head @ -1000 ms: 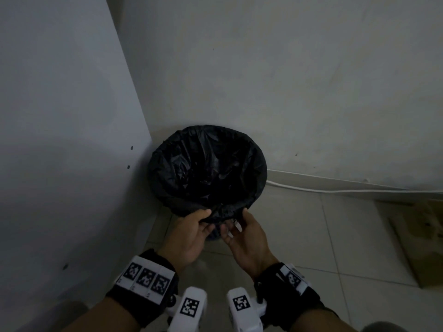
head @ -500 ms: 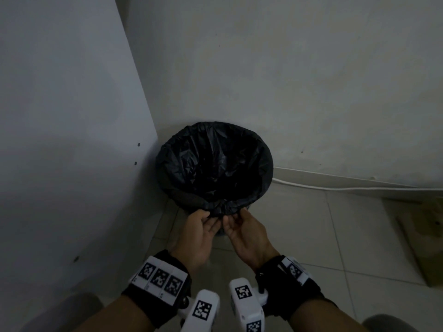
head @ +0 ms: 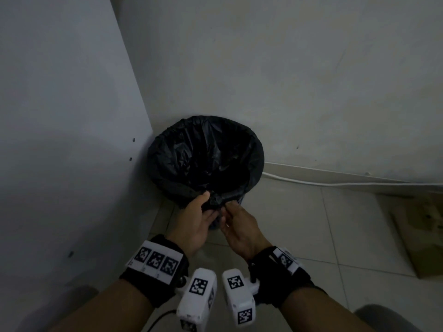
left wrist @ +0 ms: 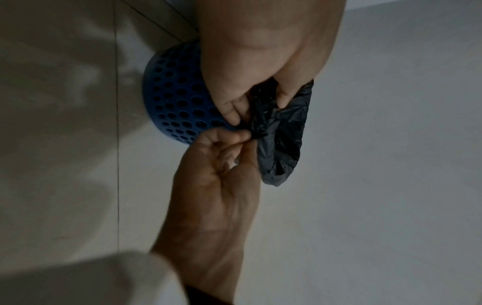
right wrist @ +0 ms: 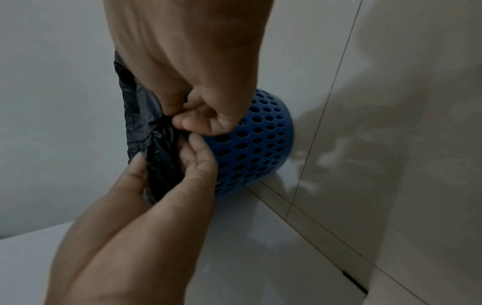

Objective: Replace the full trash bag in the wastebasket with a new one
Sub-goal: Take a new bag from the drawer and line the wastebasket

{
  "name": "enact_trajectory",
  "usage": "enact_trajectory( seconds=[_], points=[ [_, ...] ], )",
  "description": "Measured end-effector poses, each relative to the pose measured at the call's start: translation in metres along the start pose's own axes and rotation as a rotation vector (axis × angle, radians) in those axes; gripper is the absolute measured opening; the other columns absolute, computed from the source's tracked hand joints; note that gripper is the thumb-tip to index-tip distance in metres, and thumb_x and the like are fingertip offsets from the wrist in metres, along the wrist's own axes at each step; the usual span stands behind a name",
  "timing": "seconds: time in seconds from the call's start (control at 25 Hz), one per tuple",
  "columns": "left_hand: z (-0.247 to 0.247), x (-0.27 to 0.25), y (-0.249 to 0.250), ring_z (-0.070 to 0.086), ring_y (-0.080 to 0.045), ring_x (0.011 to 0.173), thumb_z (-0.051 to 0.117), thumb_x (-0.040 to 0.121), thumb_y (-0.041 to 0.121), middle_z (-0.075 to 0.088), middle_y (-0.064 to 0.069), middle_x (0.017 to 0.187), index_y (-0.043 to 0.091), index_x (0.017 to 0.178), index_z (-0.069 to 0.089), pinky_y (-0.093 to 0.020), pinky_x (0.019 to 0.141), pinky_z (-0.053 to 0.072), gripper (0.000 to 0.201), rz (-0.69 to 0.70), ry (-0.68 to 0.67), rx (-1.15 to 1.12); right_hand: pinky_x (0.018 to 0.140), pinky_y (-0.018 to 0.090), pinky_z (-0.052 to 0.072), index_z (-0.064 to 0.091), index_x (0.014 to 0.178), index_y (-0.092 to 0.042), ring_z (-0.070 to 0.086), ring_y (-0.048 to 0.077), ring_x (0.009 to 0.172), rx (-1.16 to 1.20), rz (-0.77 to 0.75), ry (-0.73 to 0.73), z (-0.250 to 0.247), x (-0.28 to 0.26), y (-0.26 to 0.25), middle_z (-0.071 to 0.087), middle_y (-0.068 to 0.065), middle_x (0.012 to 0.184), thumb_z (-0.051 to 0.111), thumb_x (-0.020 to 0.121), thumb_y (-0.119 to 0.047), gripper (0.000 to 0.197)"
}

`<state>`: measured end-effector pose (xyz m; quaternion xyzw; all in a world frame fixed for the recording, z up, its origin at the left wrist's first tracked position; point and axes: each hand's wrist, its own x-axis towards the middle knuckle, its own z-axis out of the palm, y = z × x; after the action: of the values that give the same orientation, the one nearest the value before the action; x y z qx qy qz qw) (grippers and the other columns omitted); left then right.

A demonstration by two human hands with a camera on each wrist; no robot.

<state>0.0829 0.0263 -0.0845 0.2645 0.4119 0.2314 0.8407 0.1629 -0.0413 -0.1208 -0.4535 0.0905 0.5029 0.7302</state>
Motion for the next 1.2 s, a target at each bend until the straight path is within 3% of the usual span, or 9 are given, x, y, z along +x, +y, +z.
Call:
enact_trajectory(
  seconds=[0.24, 0.4, 0.56, 0.68, 0.8, 0.88, 0.96, 1.04, 1.2],
  points=[
    [-0.01, 0.01, 0.0, 0.057, -0.019, 0.094, 0.053, 0.098, 0.019, 0.051, -0.008, 0.14, 0.013, 0.141, 0.044, -0.027, 0.068, 0.047, 0.045, -0.011, 0.057, 0.053, 0.059, 0.017, 0.045, 0.063, 0.098, -0.018, 0.051, 0.006, 0.066, -0.096, -0.042, 0.035, -0.006, 0.005, -0.008, 0.06, -0.001, 0.081, 0.052, 0.097, -0.017, 0.011],
    [-0.013, 0.011, 0.006, 0.057, -0.018, 0.086, 0.052, 0.096, 0.015, 0.061, -0.007, 0.117, 0.01, 0.133, 0.051, -0.027, 0.066, 0.045, 0.038, -0.025, 0.062, 0.096, 0.052, 0.015, 0.046, 0.064, 0.114, -0.011, 0.052, 0.006, 0.067, -0.01, -0.011, 0.039, -0.009, 0.013, -0.005, 0.062, 0.002, 0.092, 0.055, 0.095, -0.011, 0.021],
    [-0.014, 0.012, 0.006, 0.058, -0.018, 0.086, 0.051, 0.095, 0.013, 0.062, -0.006, 0.112, 0.009, 0.133, 0.051, -0.028, 0.066, 0.045, 0.038, -0.011, 0.079, 0.122, 0.047, 0.017, 0.047, 0.059, 0.089, -0.008, 0.05, 0.007, 0.057, 0.025, 0.068, 0.071, -0.01, 0.014, -0.009, 0.055, 0.002, 0.071, 0.053, 0.096, -0.006, 0.009],
    [-0.015, 0.013, 0.005, 0.059, -0.019, 0.089, 0.05, 0.096, 0.012, 0.061, -0.009, 0.118, 0.008, 0.134, 0.049, -0.03, 0.067, 0.047, 0.039, 0.003, 0.081, 0.119, 0.046, 0.019, 0.049, 0.054, 0.087, -0.008, 0.049, 0.011, 0.063, 0.051, 0.076, 0.104, -0.009, 0.012, -0.011, 0.051, 0.005, 0.072, 0.042, 0.098, -0.004, 0.017],
    [-0.015, 0.012, 0.004, 0.06, -0.021, 0.092, 0.049, 0.098, 0.012, 0.061, -0.008, 0.118, 0.009, 0.133, 0.05, -0.031, 0.069, 0.048, 0.035, 0.022, 0.063, 0.13, 0.056, 0.021, 0.051, 0.055, 0.085, -0.007, 0.05, 0.014, 0.066, 0.129, 0.03, 0.119, -0.009, 0.006, -0.017, 0.052, 0.007, 0.074, 0.041, 0.097, -0.004, 0.018],
    [-0.016, 0.011, 0.006, 0.06, -0.021, 0.092, 0.05, 0.098, 0.013, 0.062, -0.006, 0.113, 0.011, 0.132, 0.051, -0.032, 0.069, 0.049, 0.033, 0.017, 0.057, 0.138, 0.065, 0.025, 0.045, 0.052, 0.077, -0.011, 0.047, 0.015, 0.065, 0.204, 0.028, 0.096, -0.008, -0.002, -0.024, 0.048, 0.005, 0.073, 0.044, 0.095, -0.014, 0.02],
    [-0.019, 0.013, 0.009, 0.061, -0.02, 0.091, 0.052, 0.098, 0.014, 0.064, -0.006, 0.112, 0.01, 0.132, 0.052, -0.031, 0.067, 0.049, 0.035, 0.017, 0.059, 0.154, 0.068, 0.026, 0.042, 0.051, 0.073, -0.017, 0.049, 0.014, 0.068, 0.172, 0.044, 0.062, -0.004, -0.012, -0.03, 0.05, 0.001, 0.072, 0.05, 0.096, -0.036, 0.03],
    [-0.021, 0.017, 0.013, 0.063, -0.02, 0.093, 0.054, 0.097, 0.018, 0.064, -0.007, 0.117, 0.01, 0.134, 0.051, -0.03, 0.068, 0.05, 0.038, 0.035, 0.07, 0.133, 0.07, 0.025, 0.042, 0.061, 0.084, -0.02, 0.055, 0.009, 0.076, 0.042, 0.046, 0.034, 0.0, -0.02, -0.031, 0.064, -0.007, 0.074, 0.046, 0.095, -0.052, 0.037],
    [-0.014, 0.007, 0.008, 0.062, -0.019, 0.109, 0.057, 0.095, 0.034, 0.063, -0.003, 0.125, 0.02, 0.133, 0.053, -0.031, 0.081, 0.052, 0.041, 0.035, -0.004, 0.137, 0.072, 0.026, 0.043, 0.065, 0.105, -0.02, 0.06, 0.009, 0.091, 0.024, 0.064, -0.048, 0.003, -0.019, -0.014, 0.07, -0.006, 0.095, 0.034, 0.099, -0.053, 0.046]
  ],
)
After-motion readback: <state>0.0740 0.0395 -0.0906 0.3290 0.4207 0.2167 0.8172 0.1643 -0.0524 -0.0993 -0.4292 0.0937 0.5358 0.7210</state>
